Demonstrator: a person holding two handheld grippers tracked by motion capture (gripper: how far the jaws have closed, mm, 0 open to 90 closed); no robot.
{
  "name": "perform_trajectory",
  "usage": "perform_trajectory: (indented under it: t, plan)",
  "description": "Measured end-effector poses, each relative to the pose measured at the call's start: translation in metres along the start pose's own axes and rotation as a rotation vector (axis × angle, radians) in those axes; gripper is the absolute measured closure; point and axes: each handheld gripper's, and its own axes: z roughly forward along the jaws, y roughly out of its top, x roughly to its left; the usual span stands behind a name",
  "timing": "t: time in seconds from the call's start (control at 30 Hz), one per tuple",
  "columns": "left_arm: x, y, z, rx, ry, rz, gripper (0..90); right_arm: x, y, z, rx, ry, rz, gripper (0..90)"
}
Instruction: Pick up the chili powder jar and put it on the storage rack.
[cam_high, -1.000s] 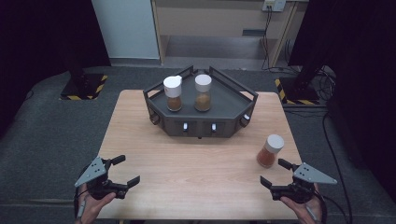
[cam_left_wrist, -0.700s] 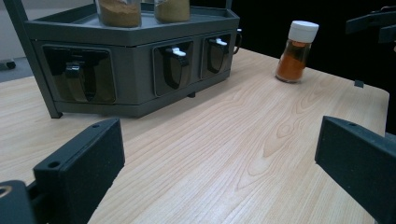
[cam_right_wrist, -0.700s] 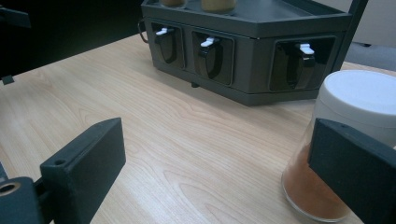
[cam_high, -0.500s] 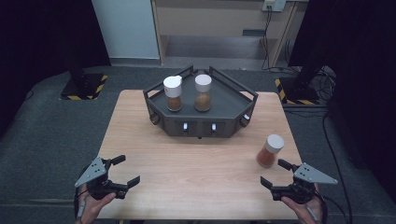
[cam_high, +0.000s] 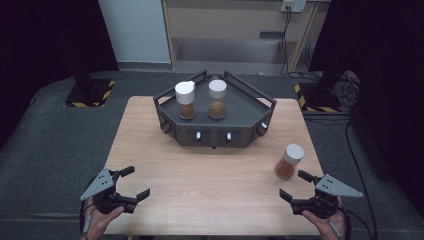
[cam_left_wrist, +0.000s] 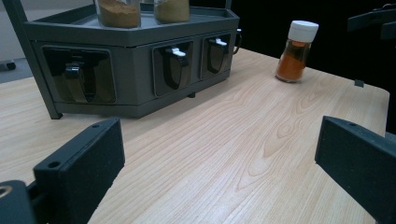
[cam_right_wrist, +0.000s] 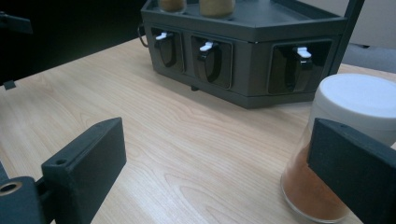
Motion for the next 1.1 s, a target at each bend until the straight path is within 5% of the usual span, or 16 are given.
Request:
perform_trajectory:
  t: [0.47,1.1]
  plan:
    - [0.0,0.0,0.0,0.003,0.001,-0.004,0.6,0.004,0.009,-0.016,-0.043,-0.023,0.008,5.1]
    - [0.0,0.0,0.0,0.004,0.002,-0.003,0.6,-0.002,0.043,-0.033,-0.033,-0.082,-0.01,5.3]
